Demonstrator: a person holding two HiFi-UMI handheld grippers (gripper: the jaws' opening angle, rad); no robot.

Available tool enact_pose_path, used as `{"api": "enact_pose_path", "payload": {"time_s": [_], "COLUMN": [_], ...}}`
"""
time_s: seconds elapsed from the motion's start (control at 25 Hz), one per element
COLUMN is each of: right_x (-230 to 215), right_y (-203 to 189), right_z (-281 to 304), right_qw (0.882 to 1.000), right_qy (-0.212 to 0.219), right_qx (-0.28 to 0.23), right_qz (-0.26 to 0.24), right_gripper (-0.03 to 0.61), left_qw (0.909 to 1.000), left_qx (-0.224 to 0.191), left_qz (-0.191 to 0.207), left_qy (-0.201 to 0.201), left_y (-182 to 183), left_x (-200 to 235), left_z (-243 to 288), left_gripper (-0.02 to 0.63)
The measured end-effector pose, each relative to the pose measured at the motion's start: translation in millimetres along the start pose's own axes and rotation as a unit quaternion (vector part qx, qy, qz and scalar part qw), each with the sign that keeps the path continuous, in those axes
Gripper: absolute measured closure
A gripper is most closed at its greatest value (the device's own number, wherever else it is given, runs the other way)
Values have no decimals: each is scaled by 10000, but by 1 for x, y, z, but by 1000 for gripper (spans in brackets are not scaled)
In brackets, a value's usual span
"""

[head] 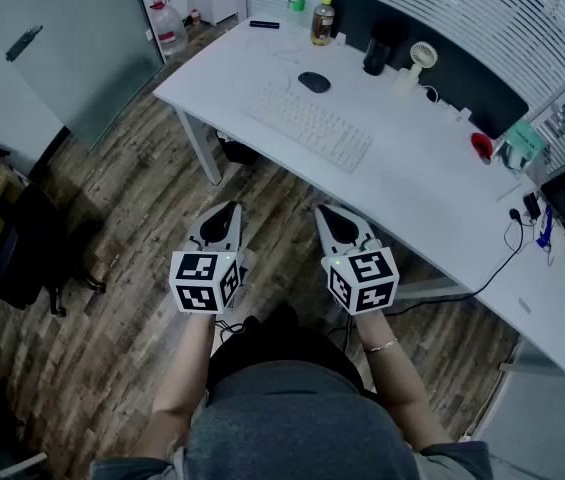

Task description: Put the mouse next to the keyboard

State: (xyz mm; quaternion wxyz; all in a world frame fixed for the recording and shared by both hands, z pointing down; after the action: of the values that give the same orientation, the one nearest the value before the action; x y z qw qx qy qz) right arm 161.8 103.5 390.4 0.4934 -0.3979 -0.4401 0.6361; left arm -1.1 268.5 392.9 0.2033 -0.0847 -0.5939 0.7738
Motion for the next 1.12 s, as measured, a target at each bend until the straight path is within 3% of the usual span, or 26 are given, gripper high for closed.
{"api": "enact_pose_path", "payload": {"time_s": [0.64,1.12], "right_x": [-43,-82], "right_y": [0,23], "right_z": [2,27], "right_qw": [10000,9997], "right_qy": [5,176], "right_qx": [59,150], "right_qz": [0,-104], "right_gripper": [571,430], "left_qw": [9995,9990], "left_qx": [111,254], "left_qz": [-51,-69], "left_qy": [293,369], "left_y": [-7,-8], "left_x": [-18,-17], "left_z": [16,40], "left_gripper": [584,584]}}
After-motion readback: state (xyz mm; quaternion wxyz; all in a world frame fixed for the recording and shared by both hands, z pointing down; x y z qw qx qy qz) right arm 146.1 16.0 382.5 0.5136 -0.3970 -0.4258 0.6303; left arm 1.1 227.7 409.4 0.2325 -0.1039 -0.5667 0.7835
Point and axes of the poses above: the fingertips, and each gripper's own axes: z forward along the fingers, x to its left, y out of its top, the point moved 9 cm from there along -z, backward along the fingers, and after that the axes turned 2 degrees about y, right-handed, at the moved point
